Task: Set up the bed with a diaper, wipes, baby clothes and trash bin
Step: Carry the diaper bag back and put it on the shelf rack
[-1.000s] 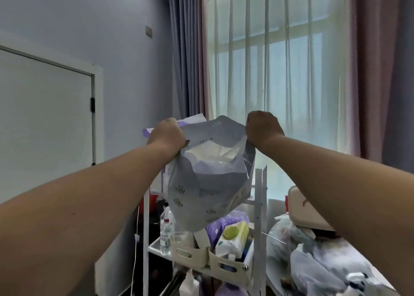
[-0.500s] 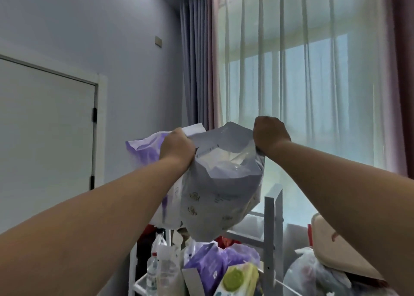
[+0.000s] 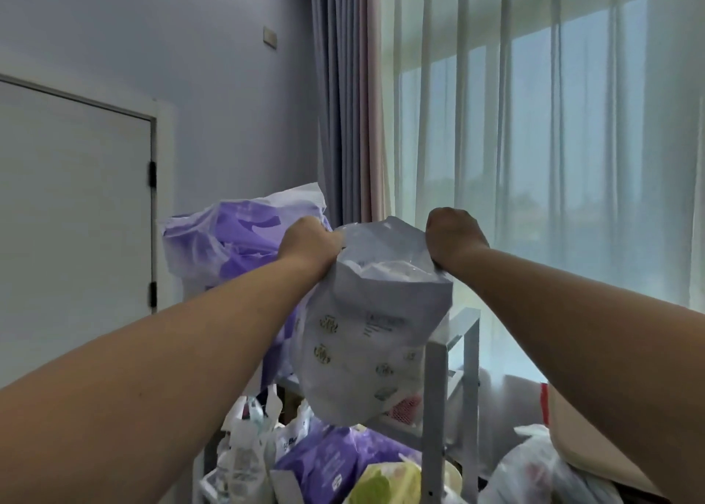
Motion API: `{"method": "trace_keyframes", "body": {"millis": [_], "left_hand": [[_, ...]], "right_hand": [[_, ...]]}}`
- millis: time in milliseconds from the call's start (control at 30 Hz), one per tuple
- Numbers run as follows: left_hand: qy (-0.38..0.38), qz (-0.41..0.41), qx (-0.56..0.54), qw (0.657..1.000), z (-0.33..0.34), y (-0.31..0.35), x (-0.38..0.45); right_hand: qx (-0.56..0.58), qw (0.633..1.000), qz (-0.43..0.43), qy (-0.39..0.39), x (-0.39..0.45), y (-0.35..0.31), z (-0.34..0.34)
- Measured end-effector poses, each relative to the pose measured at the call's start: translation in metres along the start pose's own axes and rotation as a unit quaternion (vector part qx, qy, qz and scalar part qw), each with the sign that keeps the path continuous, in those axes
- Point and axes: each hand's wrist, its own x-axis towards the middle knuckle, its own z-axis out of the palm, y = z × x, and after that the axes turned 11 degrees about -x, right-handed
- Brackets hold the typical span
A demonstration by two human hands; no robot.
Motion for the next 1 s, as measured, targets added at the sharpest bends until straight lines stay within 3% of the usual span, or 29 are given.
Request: {"method": "trace_keyframes", "body": {"millis": [233, 367, 467, 567, 667, 767, 867, 1000], "left_hand": [[-0.072, -0.044, -0.118, 0.989, 0.002, 0.008, 0.0], [-0.145, -0.108, -0.247, 0.952, -0.004, 0.009, -0.011], [-0.149, -0.062, -0.259, 0.952, -0.011, 0.007, -0.016], [-0.149, 0.007, -0.205, 0.967, -0.026, 0.008, -0.033], [-0.134, 0.167, -0.15, 0.965, -0.041, 0.002, -0.058], [-0.15, 0.334, 0.047, 0.93, -0.051, -0.013, -0.08], [-0.118, 0.297, 0.162, 0.933, -0.046, -0.024, -0.091], [-0.045, 0.19, 0.184, 0.963, -0.037, -0.027, -0.1]], "right_hand": [[0.045, 0.997, 0.006, -0.064, -0.007, 0.011, 0.001], [0.088, 0.992, 0.019, -0.093, -0.018, 0.01, -0.009], [0.094, 0.988, 0.02, -0.124, -0.027, 0.007, -0.015], [0.138, 0.981, 0.038, -0.133, -0.044, 0.003, -0.026], [0.172, 0.973, 0.037, -0.15, -0.059, 0.003, -0.033], [0.182, 0.974, 0.042, -0.125, -0.071, 0.003, -0.044], [0.179, 0.977, 0.046, -0.106, -0.083, 0.0, -0.058], [0.122, 0.989, 0.015, -0.077, -0.104, -0.01, -0.071]]}}
